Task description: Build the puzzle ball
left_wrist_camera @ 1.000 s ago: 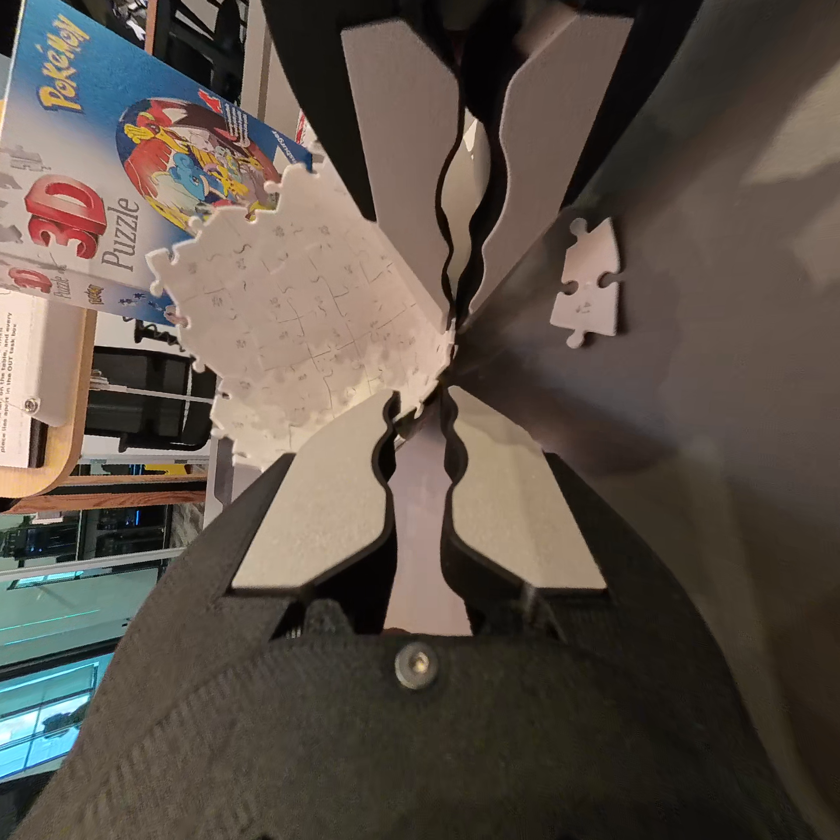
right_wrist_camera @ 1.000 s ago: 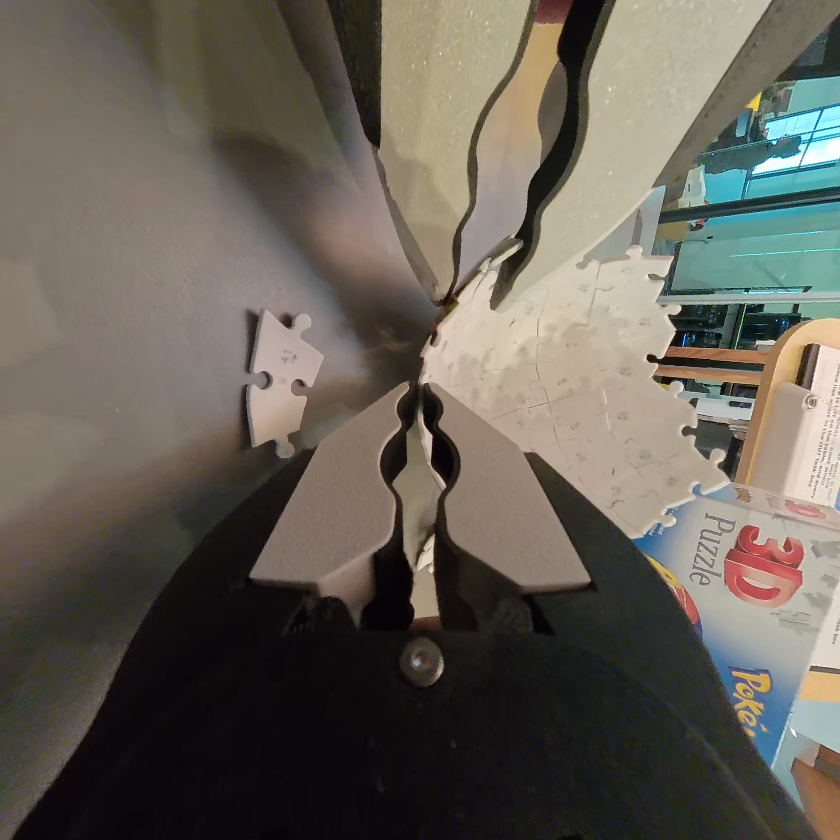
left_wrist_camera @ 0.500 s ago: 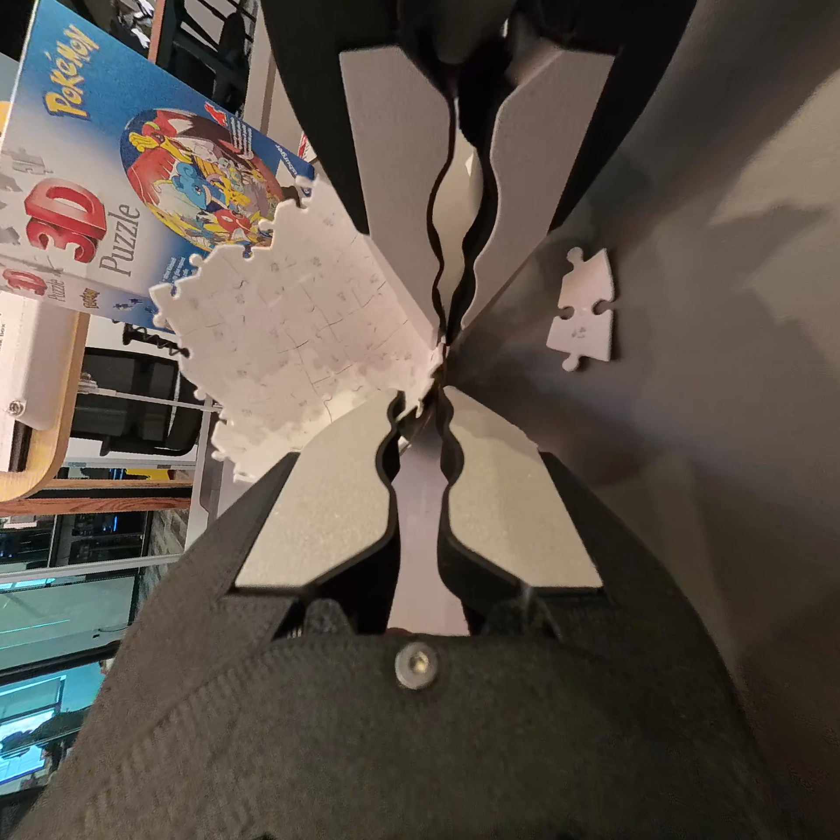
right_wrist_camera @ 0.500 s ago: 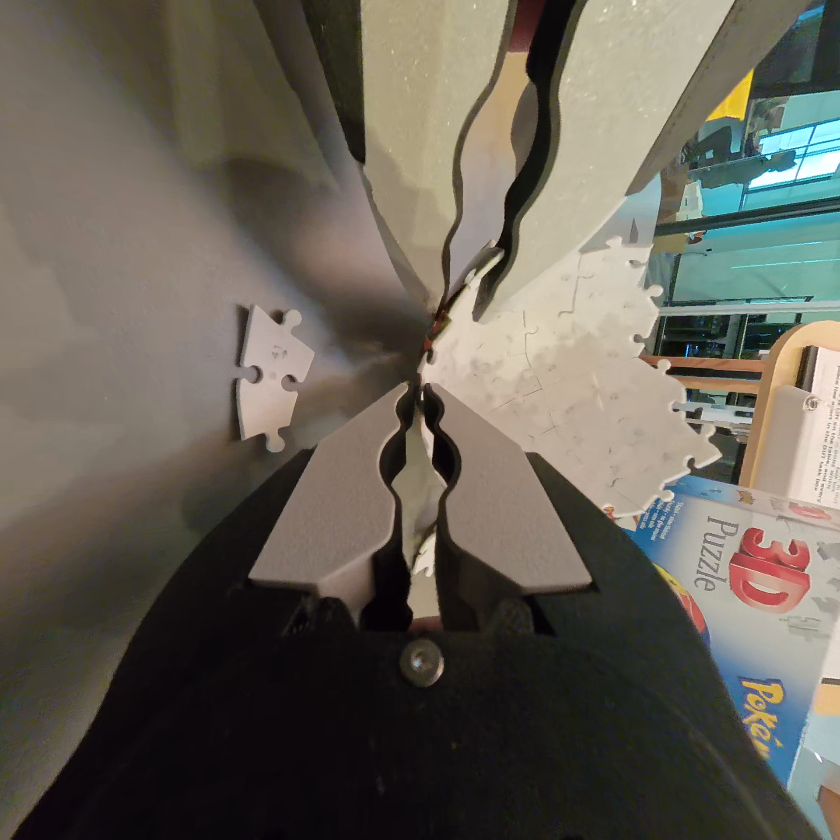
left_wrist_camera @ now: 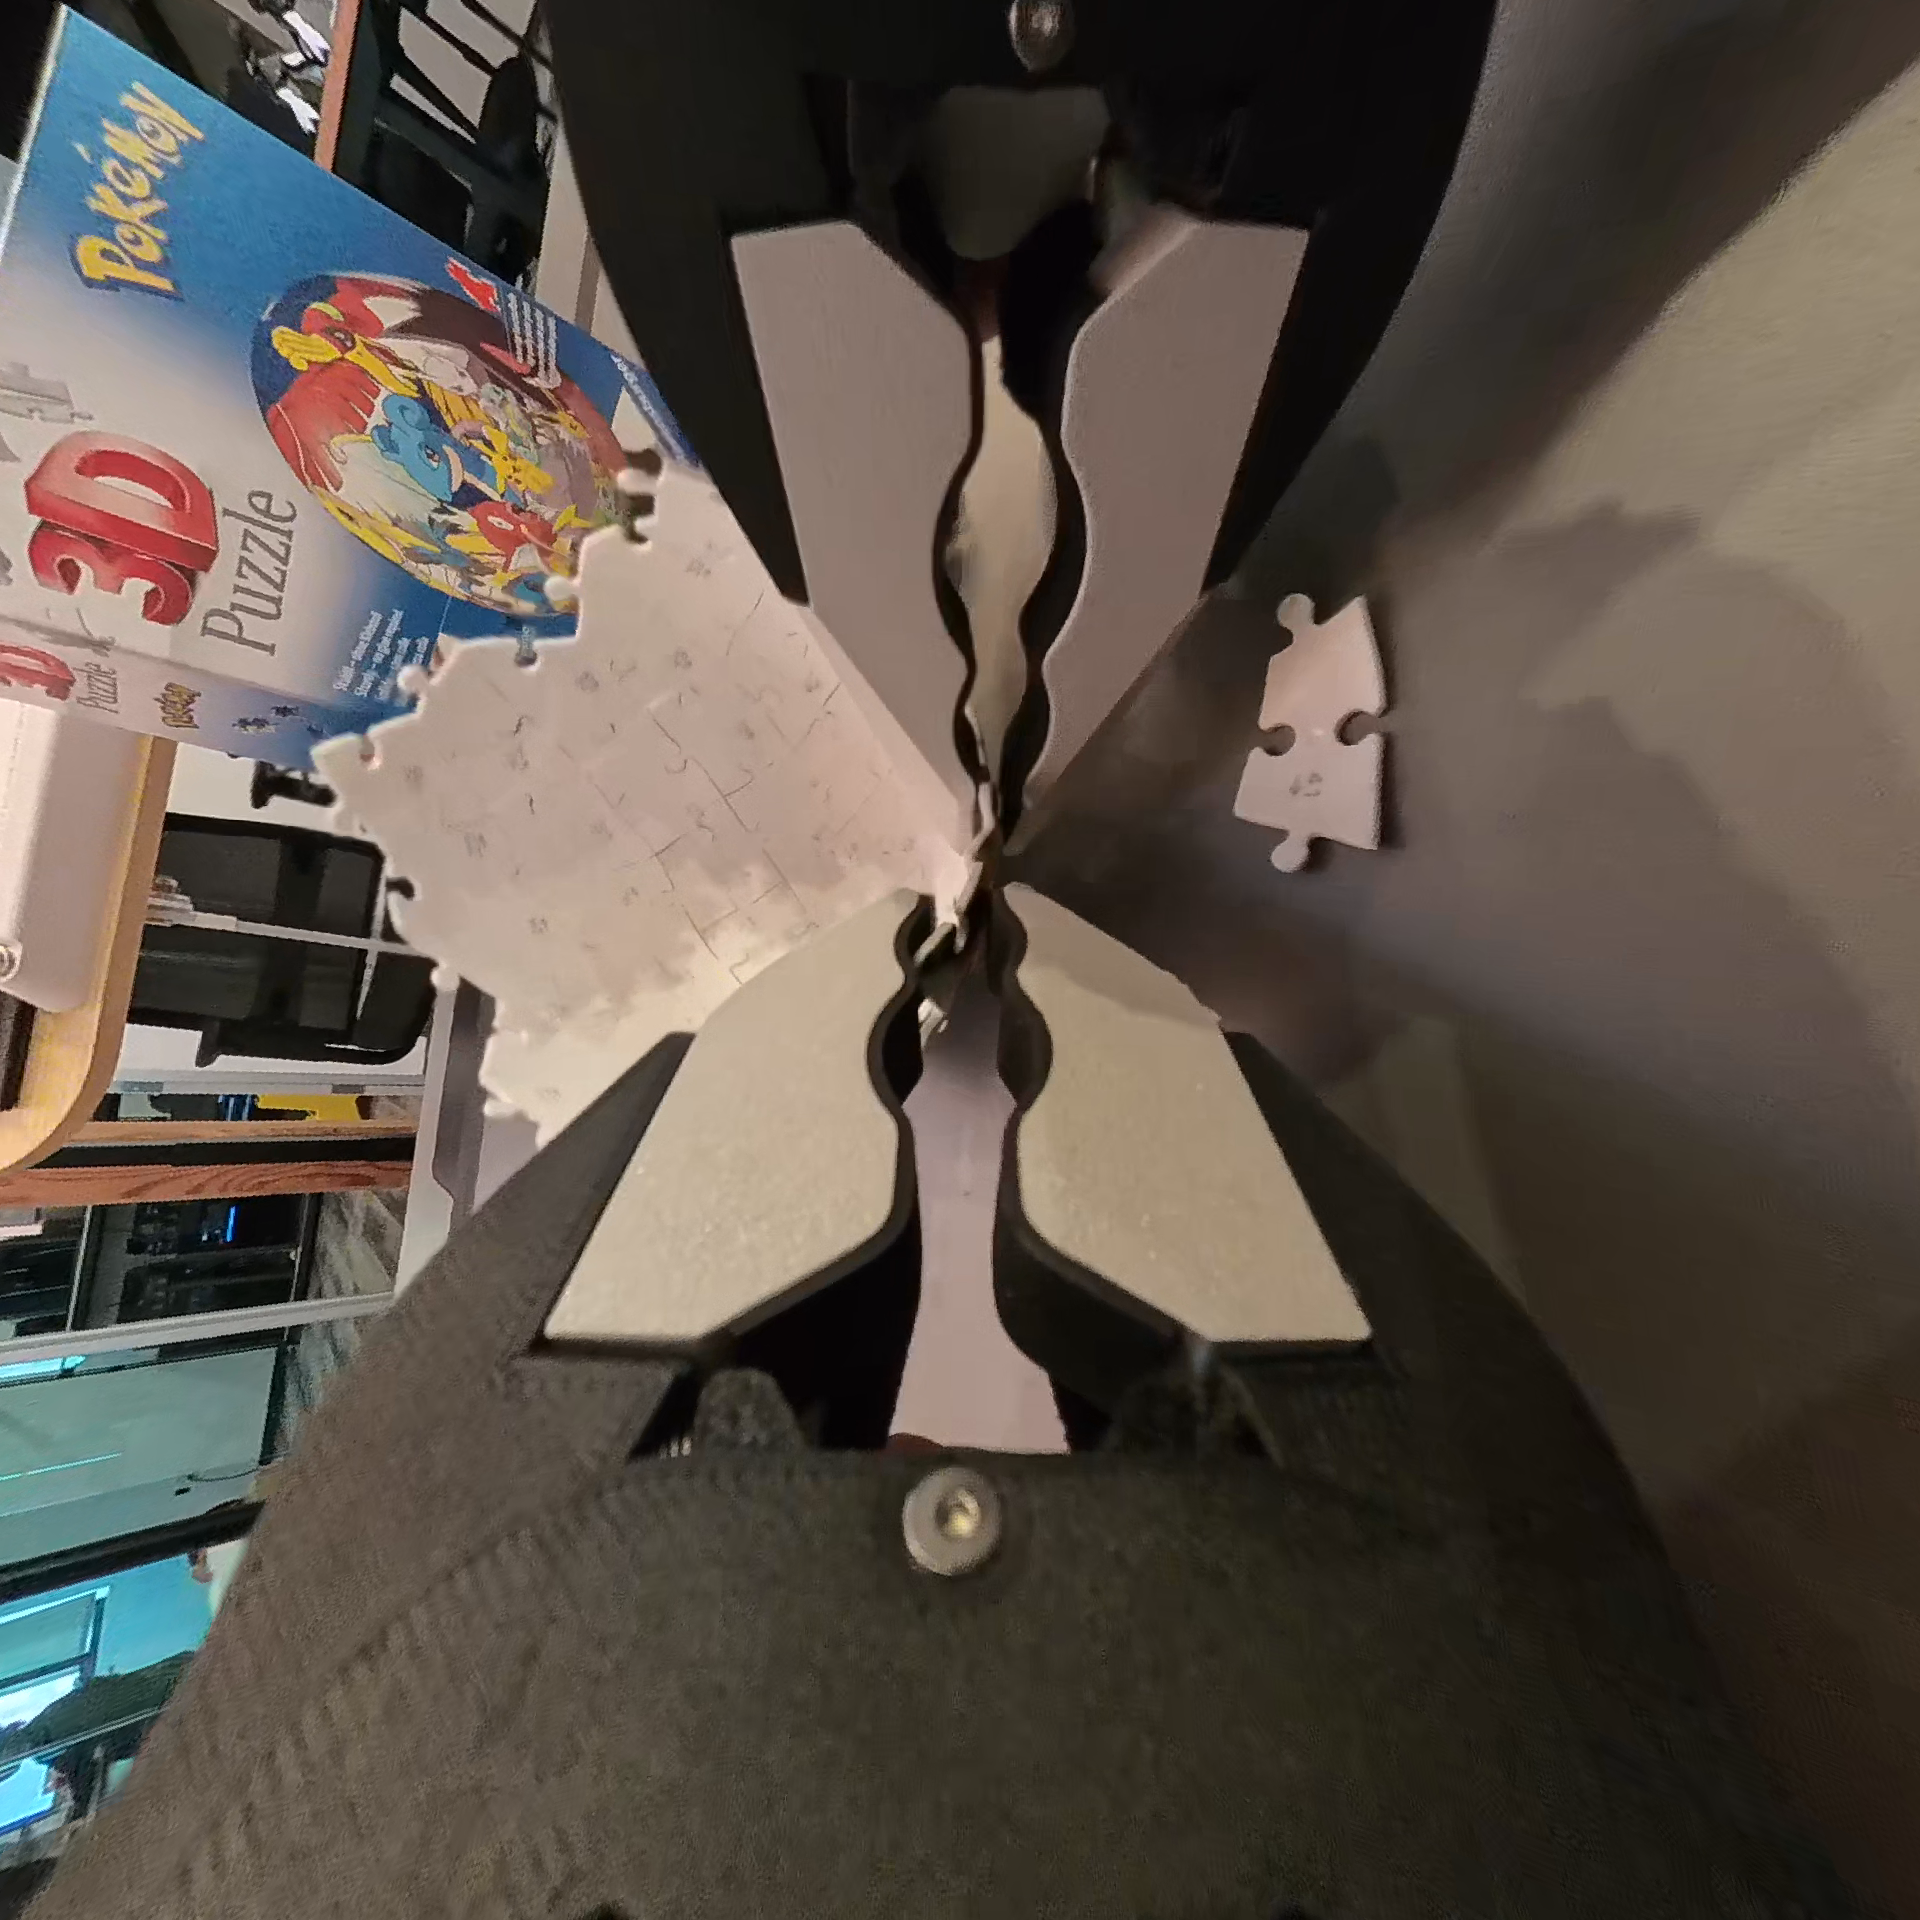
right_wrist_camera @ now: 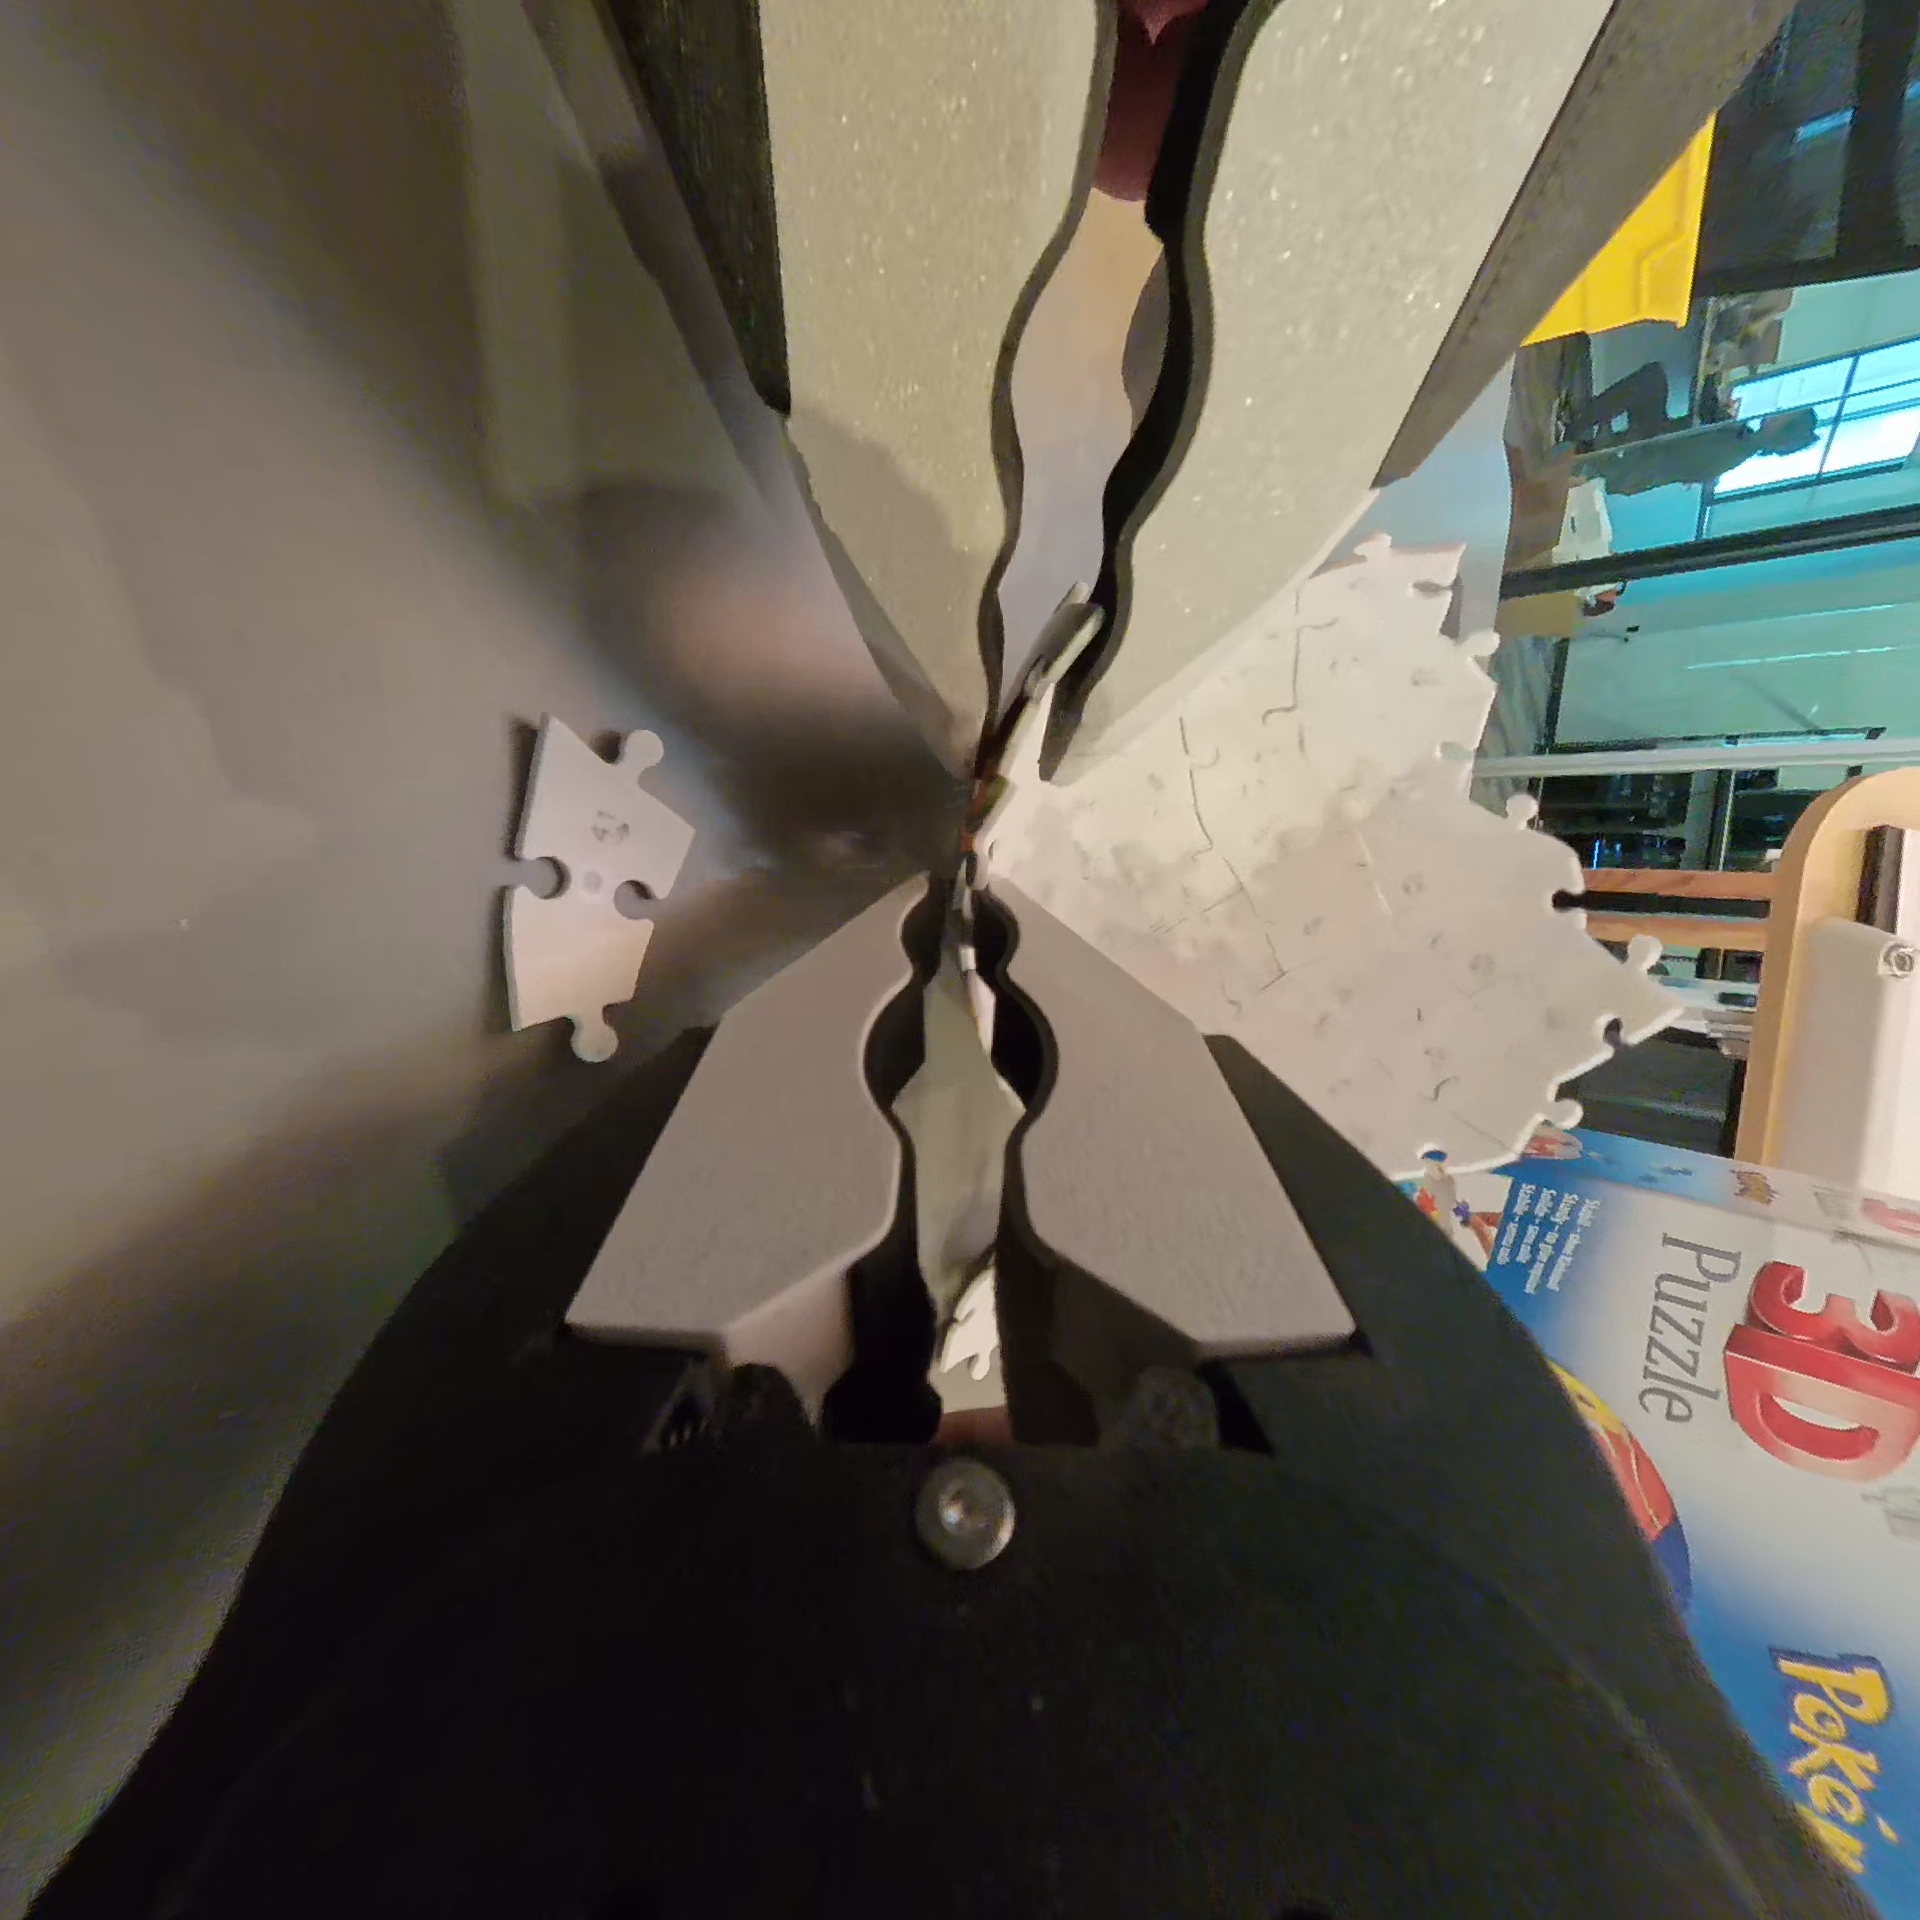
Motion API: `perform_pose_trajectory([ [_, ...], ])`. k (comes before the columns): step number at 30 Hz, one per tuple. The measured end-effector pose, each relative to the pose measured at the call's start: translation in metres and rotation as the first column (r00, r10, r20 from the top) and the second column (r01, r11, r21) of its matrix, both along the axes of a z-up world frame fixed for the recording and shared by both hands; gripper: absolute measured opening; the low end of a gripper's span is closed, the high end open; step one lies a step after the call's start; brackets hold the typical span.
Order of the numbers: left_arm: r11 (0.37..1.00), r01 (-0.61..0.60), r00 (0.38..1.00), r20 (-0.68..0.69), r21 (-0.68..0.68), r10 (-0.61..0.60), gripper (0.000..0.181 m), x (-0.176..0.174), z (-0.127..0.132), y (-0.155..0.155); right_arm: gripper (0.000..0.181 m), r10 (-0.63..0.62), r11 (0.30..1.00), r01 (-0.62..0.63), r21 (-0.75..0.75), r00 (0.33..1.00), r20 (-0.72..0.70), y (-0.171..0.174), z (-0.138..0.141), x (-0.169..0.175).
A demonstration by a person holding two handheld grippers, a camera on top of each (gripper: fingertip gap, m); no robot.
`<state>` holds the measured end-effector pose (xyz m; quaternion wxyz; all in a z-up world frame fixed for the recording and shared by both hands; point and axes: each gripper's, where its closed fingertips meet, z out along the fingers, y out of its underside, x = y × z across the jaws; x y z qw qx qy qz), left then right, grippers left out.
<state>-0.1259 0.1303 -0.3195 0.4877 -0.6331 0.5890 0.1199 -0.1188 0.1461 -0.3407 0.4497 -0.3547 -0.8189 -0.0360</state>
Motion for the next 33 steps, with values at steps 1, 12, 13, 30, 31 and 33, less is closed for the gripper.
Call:
perform_pose_trajectory([
  [1,1.0,-0.002,1.0,0.001,-0.001,0.002,0.009,-0.0001,0.0,0.0003,0.002,0.008,1.0,-0.008,0.002,1.0,0.002,0.0001,0.0001,-0.0002],
  [12,0.997,-0.018,0.998,0.064,-0.077,0.023,0.01,0.0034,0.0018,0.0014,0.001,0.059,0.998,-0.059,0.006,0.998,0.013,0.0005,0.0014,0.0016],
  [13,0.997,-0.018,0.998,0.065,-0.081,0.024,0.01,0.0037,0.0021,0.0017,0.001,0.061,0.998,-0.062,0.002,0.998,0.012,0.0004,0.0014,0.0014],
  [30,0.993,0.027,0.997,0.081,-0.116,-0.018,0.005,0.0058,0.0048,-0.0003,0.001,0.132,0.991,-0.13,-0.042,0.99,0.048,-0.0009,0.0049,-0.0003],
  [31,0.992,0.027,0.995,0.099,-0.127,-0.014,0.005,0.0062,0.0057,-0.0003,0.0,0.137,0.99,-0.135,-0.051,0.989,0.049,-0.0013,0.0058,0.0],
  [33,0.989,0.029,0.993,0.116,-0.148,-0.011,0.005,0.0075,0.0053,-0.0006,0.0,0.143,0.988,-0.139,-0.074,0.988,0.051,-0.0018,0.0058,0.0008],
])
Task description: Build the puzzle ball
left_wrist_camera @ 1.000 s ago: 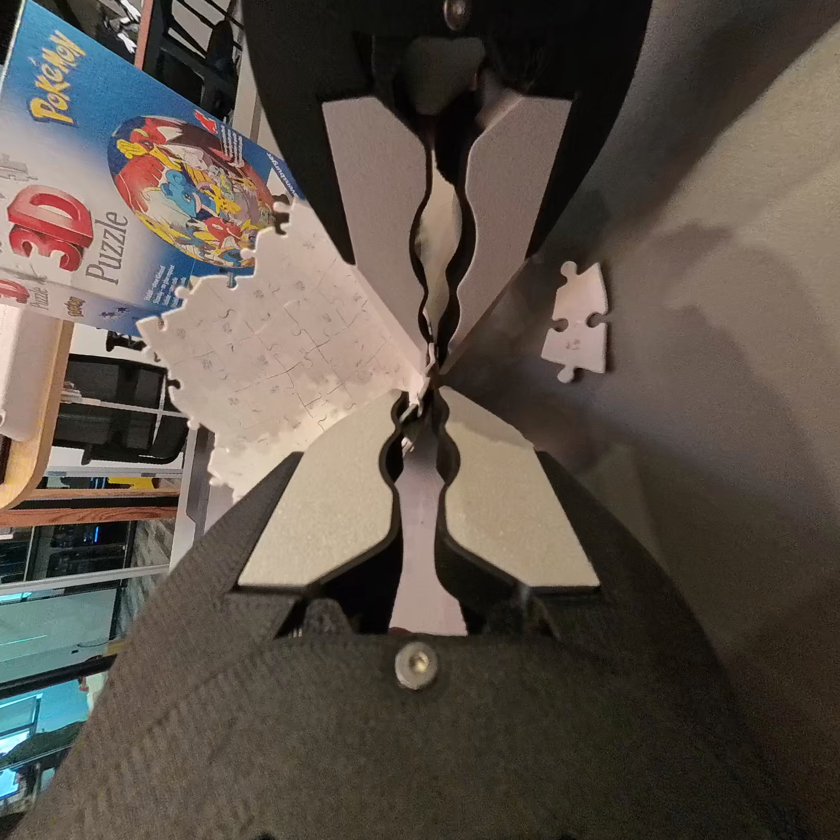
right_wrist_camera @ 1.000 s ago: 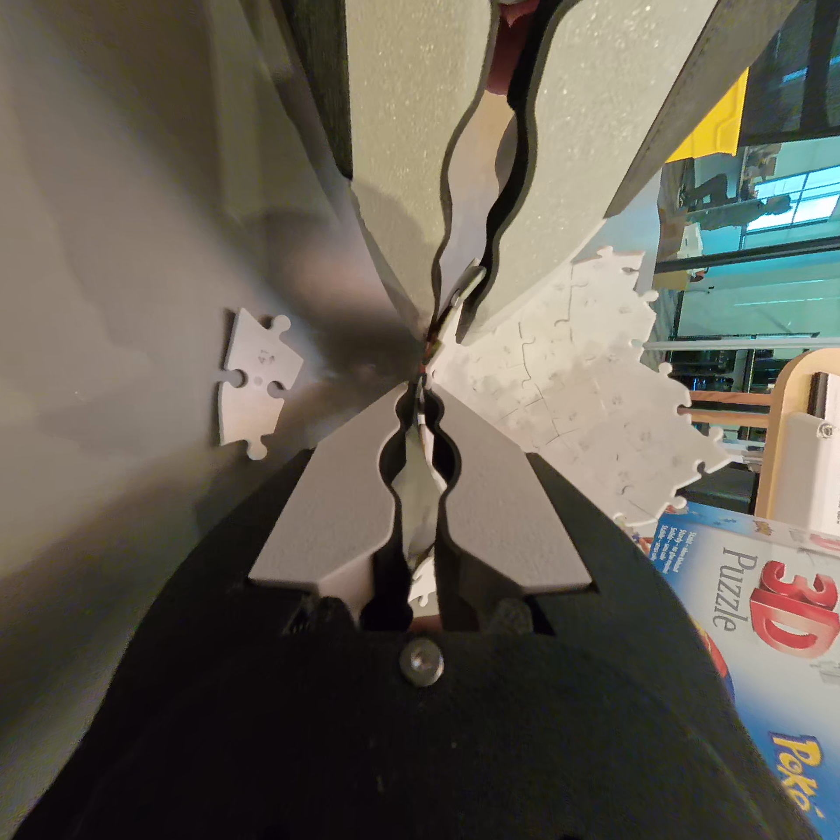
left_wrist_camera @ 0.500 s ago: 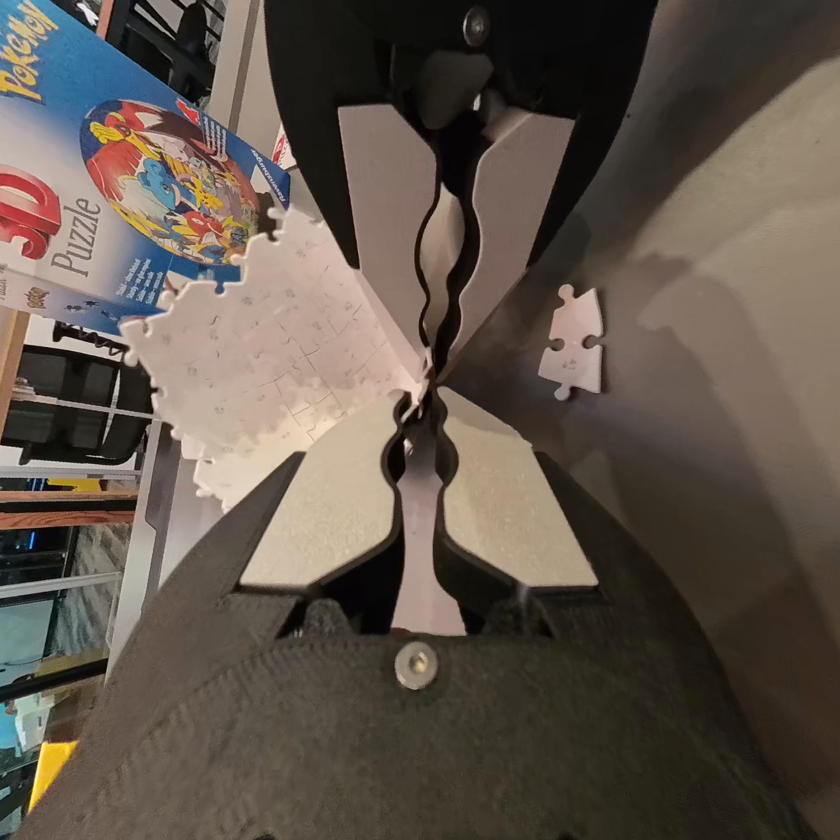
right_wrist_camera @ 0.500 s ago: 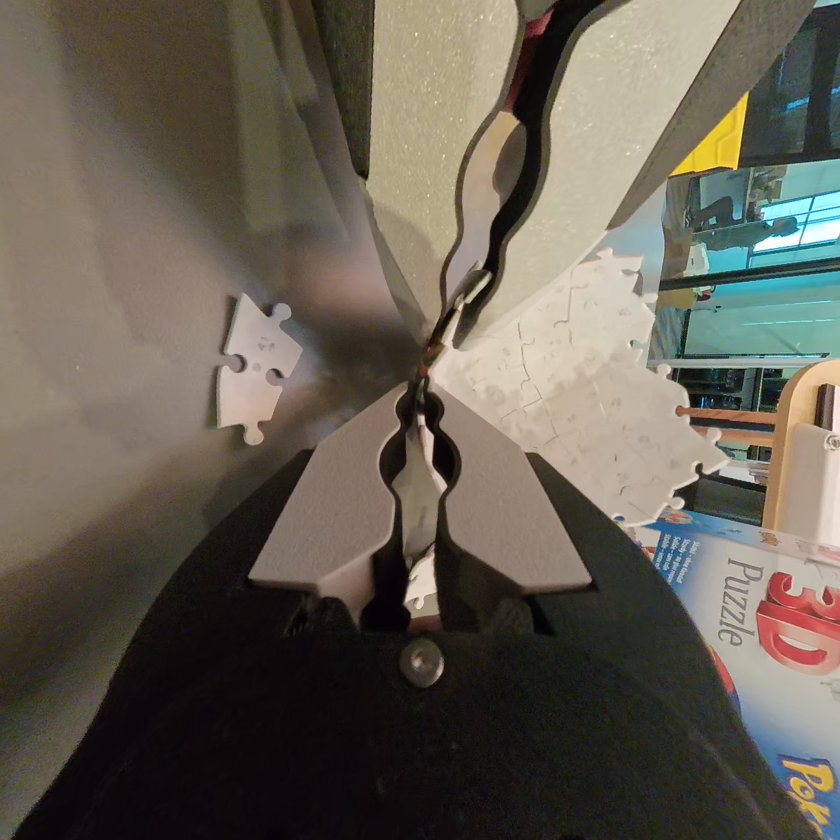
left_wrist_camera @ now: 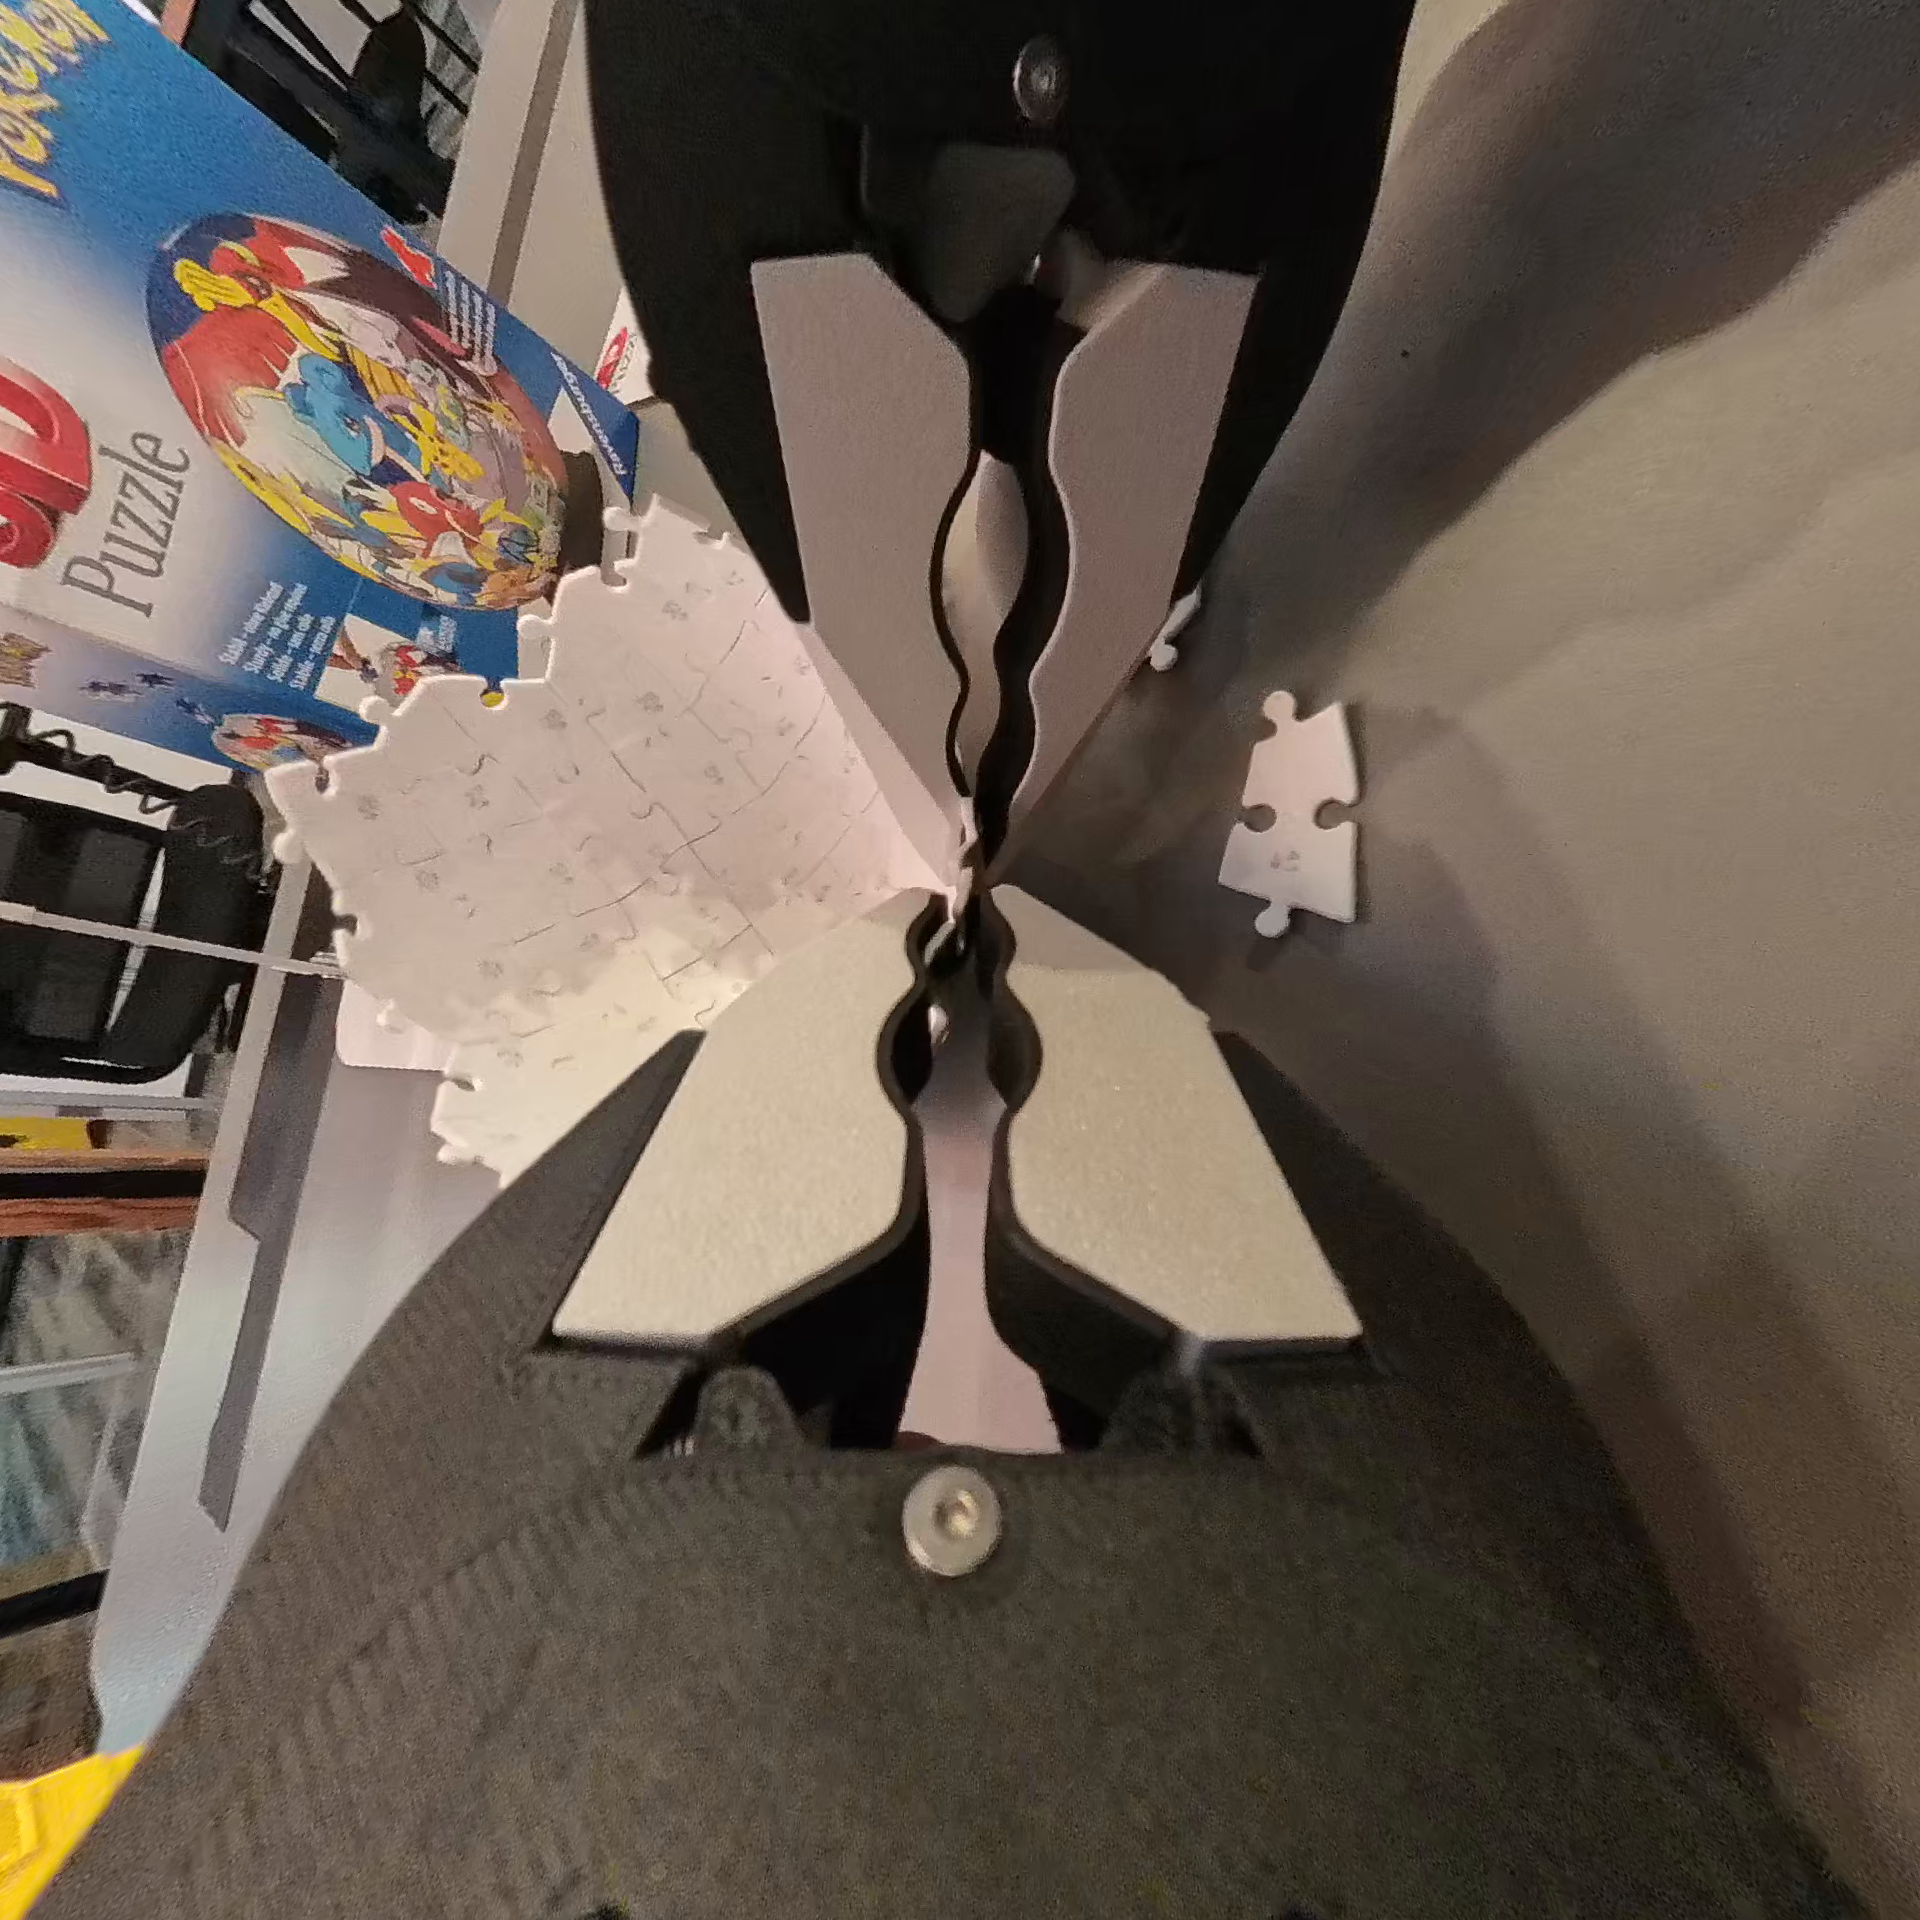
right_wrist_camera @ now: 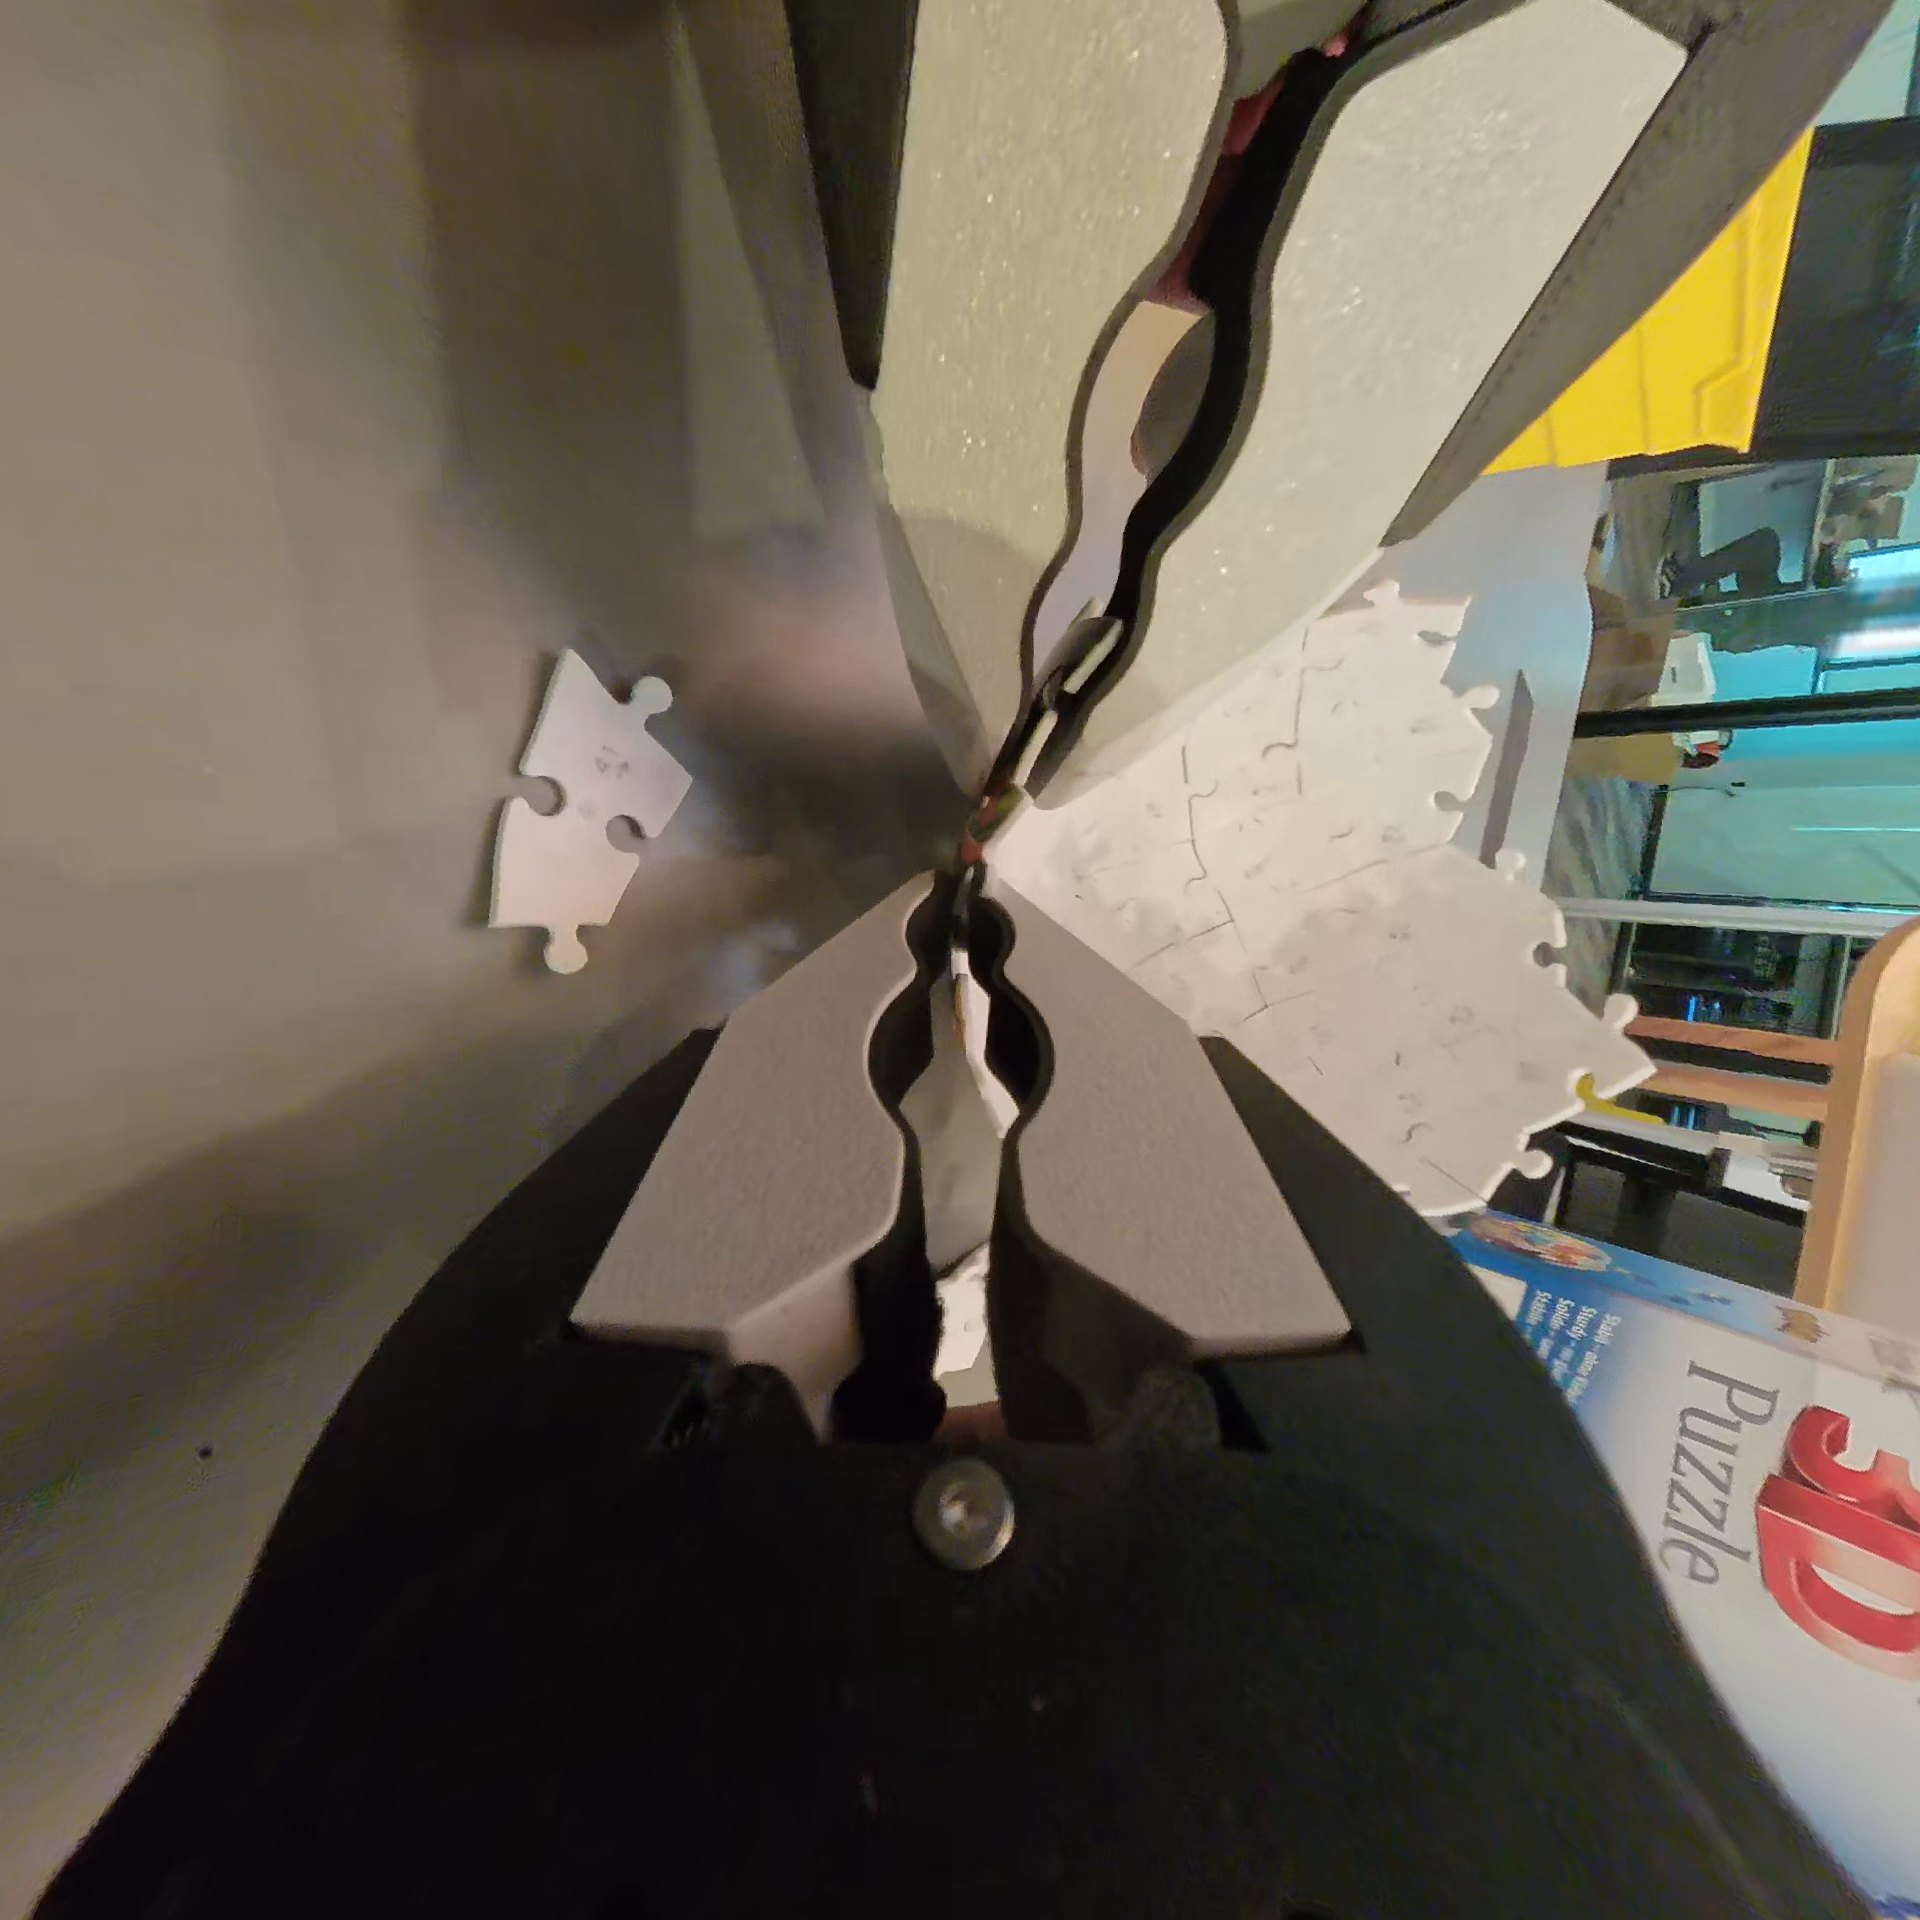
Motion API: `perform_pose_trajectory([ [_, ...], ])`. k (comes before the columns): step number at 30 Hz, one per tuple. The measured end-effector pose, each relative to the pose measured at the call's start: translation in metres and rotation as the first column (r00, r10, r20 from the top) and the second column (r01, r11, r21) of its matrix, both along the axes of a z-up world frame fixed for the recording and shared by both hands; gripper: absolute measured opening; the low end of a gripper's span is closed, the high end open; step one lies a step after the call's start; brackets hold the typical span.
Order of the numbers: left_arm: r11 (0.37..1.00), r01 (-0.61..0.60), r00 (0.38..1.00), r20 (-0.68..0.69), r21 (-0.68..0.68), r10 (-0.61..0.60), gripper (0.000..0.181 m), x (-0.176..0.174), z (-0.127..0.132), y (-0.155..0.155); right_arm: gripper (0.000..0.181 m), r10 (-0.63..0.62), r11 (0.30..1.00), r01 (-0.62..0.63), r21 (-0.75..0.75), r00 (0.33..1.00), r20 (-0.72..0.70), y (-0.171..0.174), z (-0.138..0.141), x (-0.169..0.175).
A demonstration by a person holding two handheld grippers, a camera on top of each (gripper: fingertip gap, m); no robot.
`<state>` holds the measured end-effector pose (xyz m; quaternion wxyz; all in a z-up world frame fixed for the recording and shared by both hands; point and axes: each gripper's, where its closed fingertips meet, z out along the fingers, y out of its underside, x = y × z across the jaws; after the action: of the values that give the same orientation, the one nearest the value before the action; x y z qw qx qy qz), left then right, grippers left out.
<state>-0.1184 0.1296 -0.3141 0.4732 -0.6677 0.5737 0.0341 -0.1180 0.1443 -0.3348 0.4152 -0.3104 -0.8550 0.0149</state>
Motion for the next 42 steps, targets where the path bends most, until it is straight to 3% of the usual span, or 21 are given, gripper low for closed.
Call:
perform_pose_trajectory([
  [9,0.999,0.005,0.999,0.032,-0.037,-0.004,0.004,0.001,0.0,0.0,0.007,0.008,0.997,-0.009,-0.075,1.0,-0.007,-0.002,0.0,0.0],
  [19,0.999,0.013,0.999,0.05,-0.053,-0.011,0.004,0.001,0.001,-0.002,0.001,0.031,0.997,-0.03,-0.076,1.0,0.007,-0.003,0.001,-0.003],
  [29,0.998,-0.032,0.995,0.097,-0.045,0.036,0.018,-0.002,0.007,0.003,0.0,0.03,0.994,-0.028,-0.101,0.999,0.019,-0.005,0.004,-0.002],
  [42,0.996,-0.066,0.994,-0.083,0.062,0.071,0.026,-0.009,-0.004,0.006,0.0,0.039,0.993,-0.037,-0.109,0.999,0.015,-0.004,0.005,0.001],
])
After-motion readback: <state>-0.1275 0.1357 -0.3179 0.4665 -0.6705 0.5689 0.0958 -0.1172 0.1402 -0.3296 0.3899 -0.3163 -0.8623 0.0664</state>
